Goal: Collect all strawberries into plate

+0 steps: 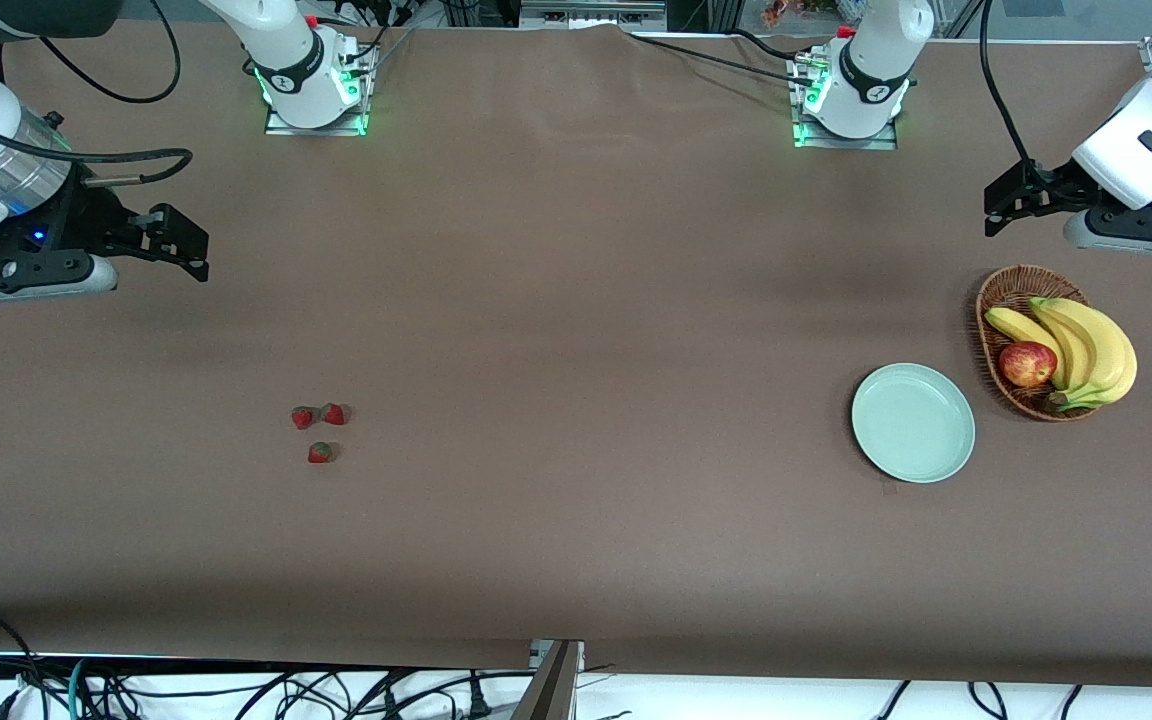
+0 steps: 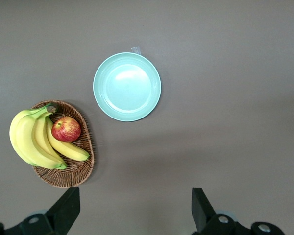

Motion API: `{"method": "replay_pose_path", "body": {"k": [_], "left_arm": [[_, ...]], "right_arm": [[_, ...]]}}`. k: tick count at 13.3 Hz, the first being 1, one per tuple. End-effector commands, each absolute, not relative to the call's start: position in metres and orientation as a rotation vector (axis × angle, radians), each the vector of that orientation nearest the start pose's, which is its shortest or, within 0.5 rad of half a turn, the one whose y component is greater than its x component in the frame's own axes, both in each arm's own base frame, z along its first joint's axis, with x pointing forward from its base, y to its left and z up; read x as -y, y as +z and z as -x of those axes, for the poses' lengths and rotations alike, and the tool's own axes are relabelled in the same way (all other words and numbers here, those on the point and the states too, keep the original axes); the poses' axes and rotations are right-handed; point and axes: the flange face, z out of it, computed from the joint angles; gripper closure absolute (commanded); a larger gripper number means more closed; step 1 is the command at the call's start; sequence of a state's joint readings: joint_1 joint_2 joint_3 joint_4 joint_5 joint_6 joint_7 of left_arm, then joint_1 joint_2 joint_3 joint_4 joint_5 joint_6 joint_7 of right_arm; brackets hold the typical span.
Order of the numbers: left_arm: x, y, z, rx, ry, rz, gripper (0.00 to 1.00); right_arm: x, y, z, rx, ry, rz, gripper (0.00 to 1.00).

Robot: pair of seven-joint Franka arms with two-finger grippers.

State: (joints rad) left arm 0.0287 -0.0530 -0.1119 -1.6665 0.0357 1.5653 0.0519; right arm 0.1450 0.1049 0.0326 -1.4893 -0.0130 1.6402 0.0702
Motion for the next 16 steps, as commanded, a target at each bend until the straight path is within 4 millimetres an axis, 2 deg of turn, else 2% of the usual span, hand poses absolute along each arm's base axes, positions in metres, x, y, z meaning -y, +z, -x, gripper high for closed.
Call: {"method": "replay_pose_path", "body": {"k": [1,4,7,9,12,14,16], "left_arm": [[0.046,0.614,-0.538,-0.210,0.084,3.113,0.00],[0.046,0.614,-0.538,-0.212,0.084,3.113,0.00],[0.047,0.614,-0.538,-0.212,0.084,3.113,0.00],[0.054,0.614,-0.539,-0.231,0.071,3.110,0.00],[0.057,0.615,-0.538,-0.236,0.069,3.109,0.00],[0.058,0.615,-0.538,-0.241,0.071,3.110,0.00],[0.057,0.614,-0.538,-0.241,0.076,3.110,0.00]], "right_arm": [[-0.101,0.609,-0.581,0.156,-0.085,3.148,0.00],[-0.104,0.615,-0.584,0.163,-0.117,3.145,0.00],[-0.091,0.611,-0.589,0.132,-0.114,3.147,0.00],[-0.081,0.610,-0.591,0.098,-0.111,3.146,0.00],[-0.084,0.610,-0.591,0.108,-0.112,3.150,0.00],[-0.084,0.581,-0.603,0.136,-0.037,3.156,0.00],[-0.084,0.552,-0.599,0.193,0.070,3.193,0.00]]}}
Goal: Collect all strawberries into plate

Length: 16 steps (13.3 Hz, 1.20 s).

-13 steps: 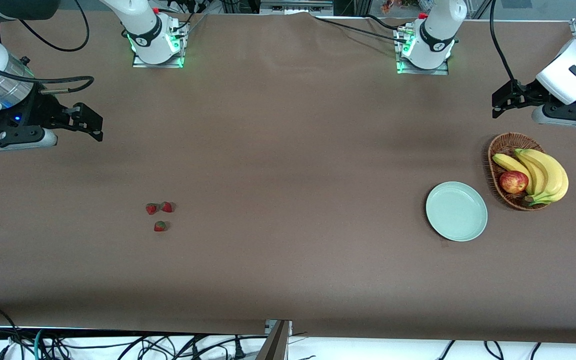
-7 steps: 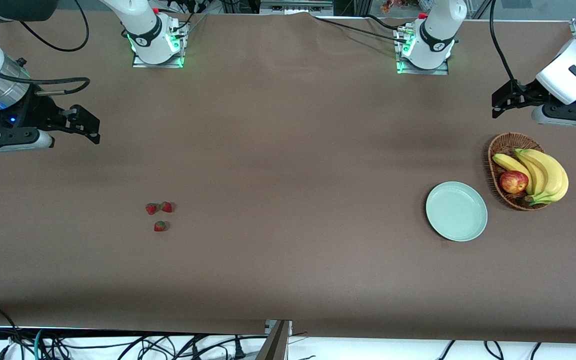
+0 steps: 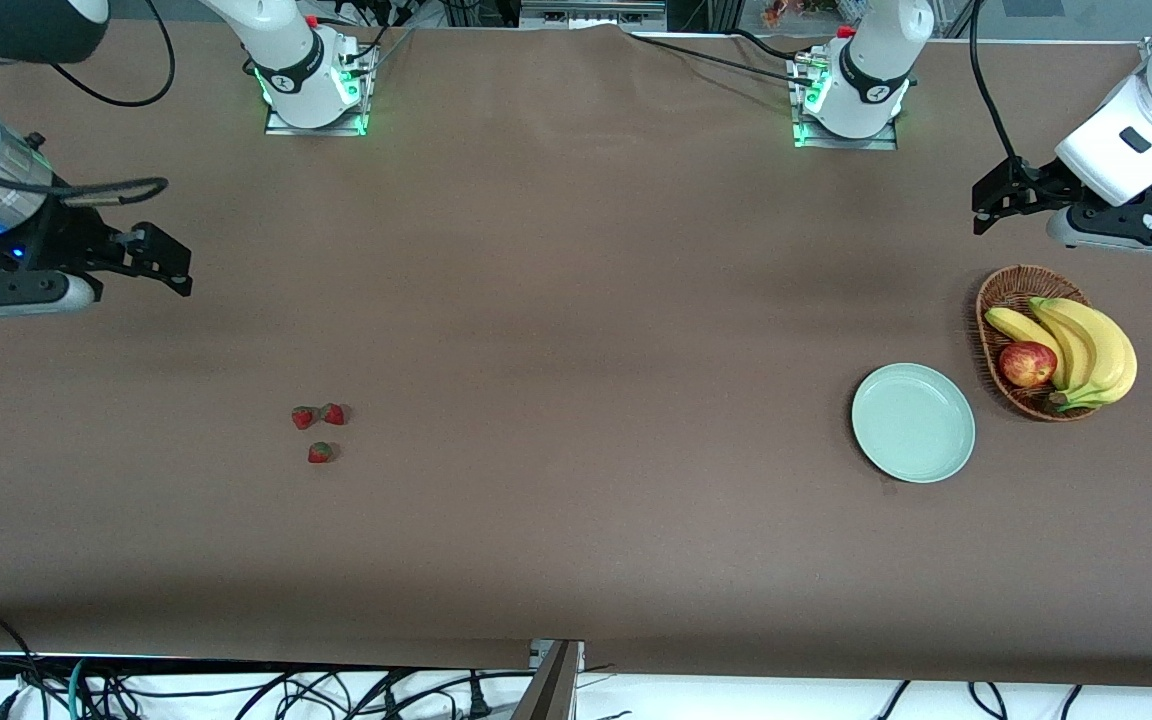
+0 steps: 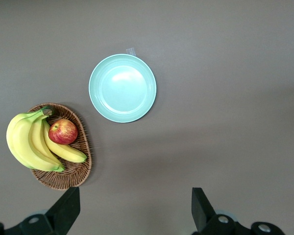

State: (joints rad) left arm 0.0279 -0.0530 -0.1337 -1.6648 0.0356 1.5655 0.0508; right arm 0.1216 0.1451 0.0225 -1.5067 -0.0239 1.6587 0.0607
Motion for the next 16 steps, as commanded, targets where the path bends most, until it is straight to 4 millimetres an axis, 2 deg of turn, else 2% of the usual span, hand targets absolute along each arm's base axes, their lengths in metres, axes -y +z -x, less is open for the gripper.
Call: {"method": "replay_pose_path", "body": {"k": [1,4,5,6,9,11,12,16], "left_arm": [[0.057,0.614,-0.538,-0.239,0.076,3.111,0.00],[0.057,0.615,-0.538,-0.243,0.074,3.109,0.00],[0.057,0.615,-0.538,-0.246,0.074,3.108,0.00],[0.057,0.615,-0.538,-0.244,0.074,3.110,0.00],[0.061,0.615,-0.537,-0.253,0.071,3.109,0.00],[0.061,0.619,-0.538,-0.251,0.059,3.110,0.00],[0.061,0.619,-0.538,-0.251,0.057,3.110,0.00],[0.061,0.619,-0.539,-0.248,0.059,3.110,0.00]], "right_arm": [[-0.086,0.533,-0.603,0.234,0.119,3.216,0.00],[-0.105,0.451,-0.629,0.282,0.229,3.202,0.00],[-0.120,0.424,-0.633,0.319,0.233,3.198,0.00],[-0.126,0.395,-0.638,0.335,0.214,3.192,0.00],[-0.135,0.305,-0.643,0.359,0.158,3.175,0.00],[-0.144,0.259,-0.644,0.386,0.113,3.163,0.01],[-0.143,0.243,-0.645,0.384,0.118,3.161,0.02],[-0.147,0.219,-0.645,0.395,0.125,3.159,0.11]]}}
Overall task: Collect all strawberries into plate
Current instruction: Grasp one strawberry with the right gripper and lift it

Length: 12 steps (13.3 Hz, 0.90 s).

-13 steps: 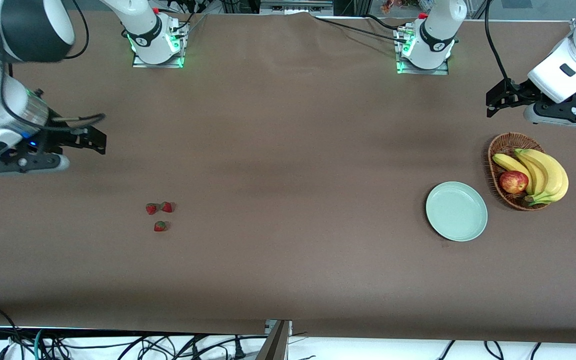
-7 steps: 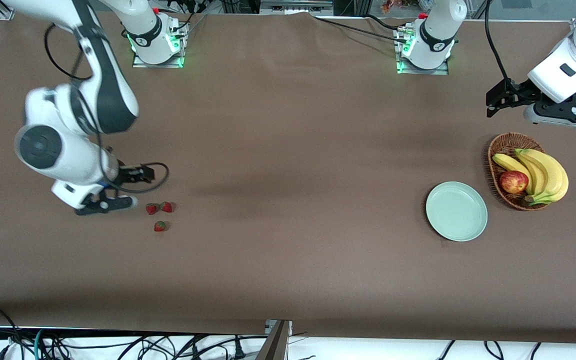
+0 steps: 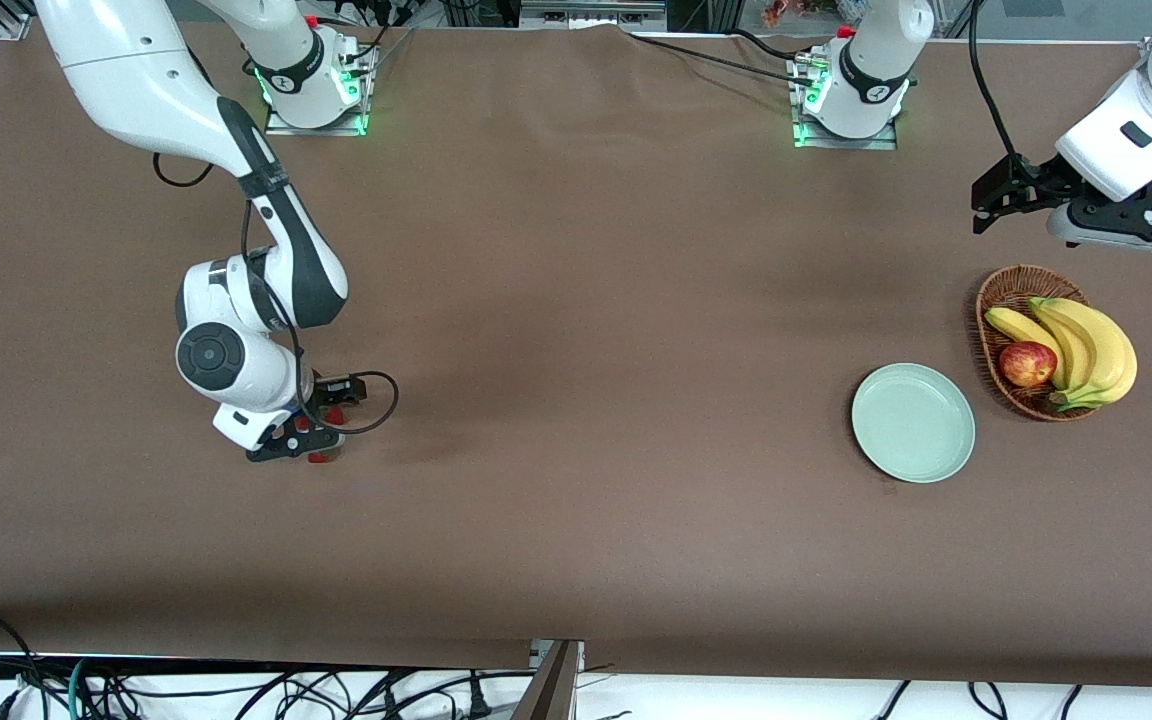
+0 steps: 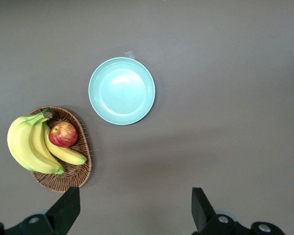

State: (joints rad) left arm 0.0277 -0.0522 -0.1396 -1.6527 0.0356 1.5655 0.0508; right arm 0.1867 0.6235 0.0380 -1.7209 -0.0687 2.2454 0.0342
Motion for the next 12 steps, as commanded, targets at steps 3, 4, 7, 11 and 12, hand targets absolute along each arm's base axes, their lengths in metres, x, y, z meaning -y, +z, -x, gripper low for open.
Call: {"method": "replay_pose_path", "body": {"k": [3,4,7,11,12], "left_arm": [[0.062,0.619,-0.539,-0.253,0.059,3.110,0.00],[0.063,0.619,-0.539,-0.253,0.059,3.111,0.00],[0.069,0.619,-0.538,-0.270,0.057,3.108,0.00],[0.069,0.619,-0.538,-0.270,0.057,3.108,0.00],[0.069,0.619,-0.538,-0.270,0.057,3.109,0.00]], "right_arm": [[-0.149,0.201,-0.646,0.407,0.147,3.157,0.24],[-0.149,0.199,-0.646,0.407,0.149,3.157,0.25],[-0.147,0.184,-0.647,0.408,0.128,3.155,0.25],[-0.145,0.179,-0.647,0.405,0.132,3.158,0.49],[-0.145,0.179,-0.647,0.408,0.132,3.157,0.60]]}}
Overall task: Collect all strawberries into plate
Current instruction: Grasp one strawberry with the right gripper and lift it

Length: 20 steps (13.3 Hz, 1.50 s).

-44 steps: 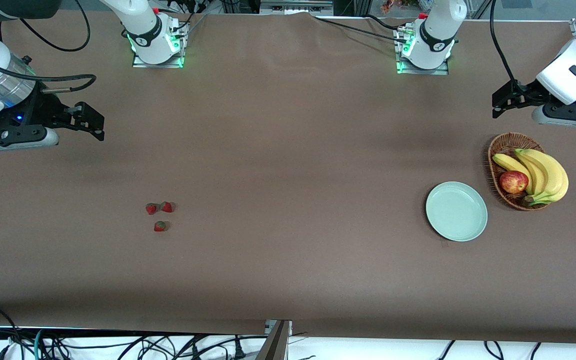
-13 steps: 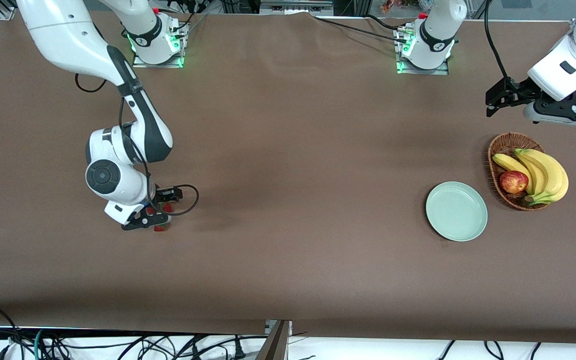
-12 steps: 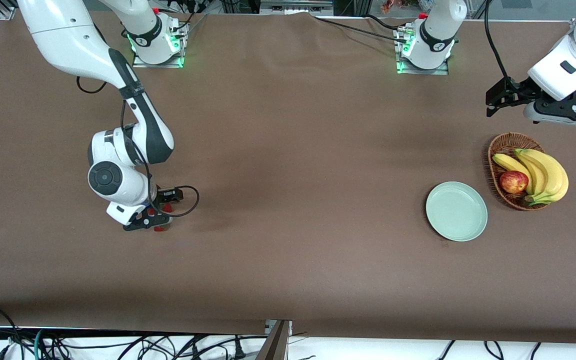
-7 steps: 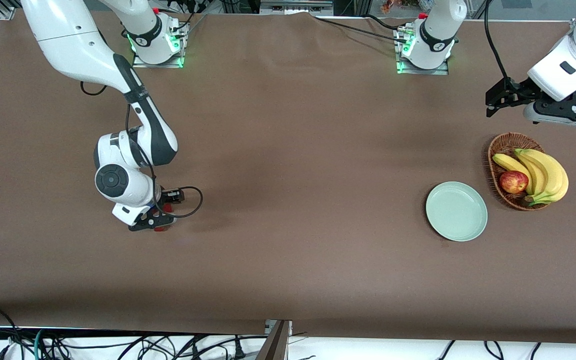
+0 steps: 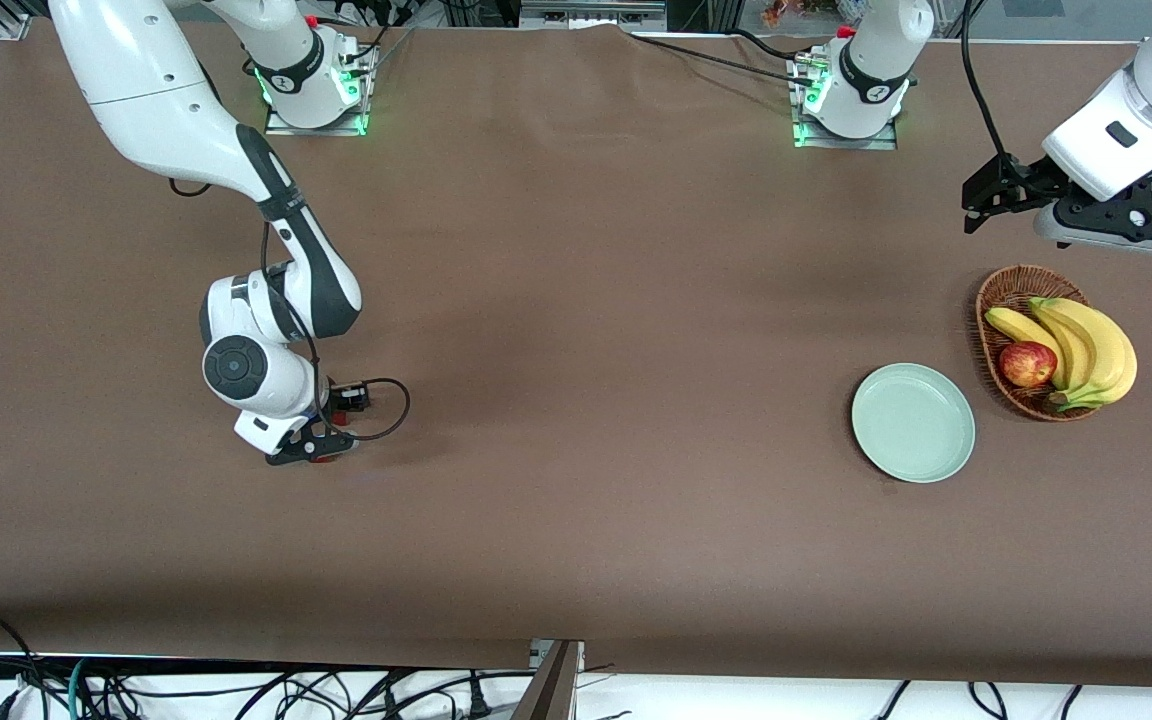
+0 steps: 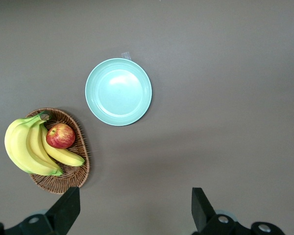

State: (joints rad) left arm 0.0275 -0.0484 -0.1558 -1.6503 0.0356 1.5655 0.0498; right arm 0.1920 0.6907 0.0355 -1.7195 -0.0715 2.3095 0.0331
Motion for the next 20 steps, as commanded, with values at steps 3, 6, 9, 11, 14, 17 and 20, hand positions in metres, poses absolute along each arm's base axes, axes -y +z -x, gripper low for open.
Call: {"method": "replay_pose_path", "body": {"k": [3,6,9,11,14,17,20], "left_arm": [[0.069,0.618,-0.538,-0.272,0.061,3.108,0.00],[0.070,0.617,-0.538,-0.279,0.066,3.107,0.00],[0.070,0.613,-0.540,-0.282,0.078,3.109,0.00],[0.071,0.613,-0.540,-0.286,0.078,3.107,0.00],[0.070,0.613,-0.540,-0.284,0.078,3.109,0.00],[0.071,0.613,-0.540,-0.287,0.078,3.107,0.00],[0.070,0.613,-0.540,-0.284,0.078,3.109,0.00]], "right_arm": [[-0.146,0.184,-0.651,0.399,0.116,3.156,0.82],[-0.161,0.201,-0.659,0.311,0.092,3.145,0.87],[-0.220,0.219,-0.656,0.198,0.072,3.085,0.87],[-0.272,0.228,-0.650,0.108,0.045,3.058,0.87],[-0.360,0.248,-0.631,-0.023,-0.024,3.033,0.87],[-0.462,0.240,-0.600,-0.247,-0.063,2.974,0.86],[-0.545,0.212,-0.556,-0.410,-0.130,2.863,0.85]]}}
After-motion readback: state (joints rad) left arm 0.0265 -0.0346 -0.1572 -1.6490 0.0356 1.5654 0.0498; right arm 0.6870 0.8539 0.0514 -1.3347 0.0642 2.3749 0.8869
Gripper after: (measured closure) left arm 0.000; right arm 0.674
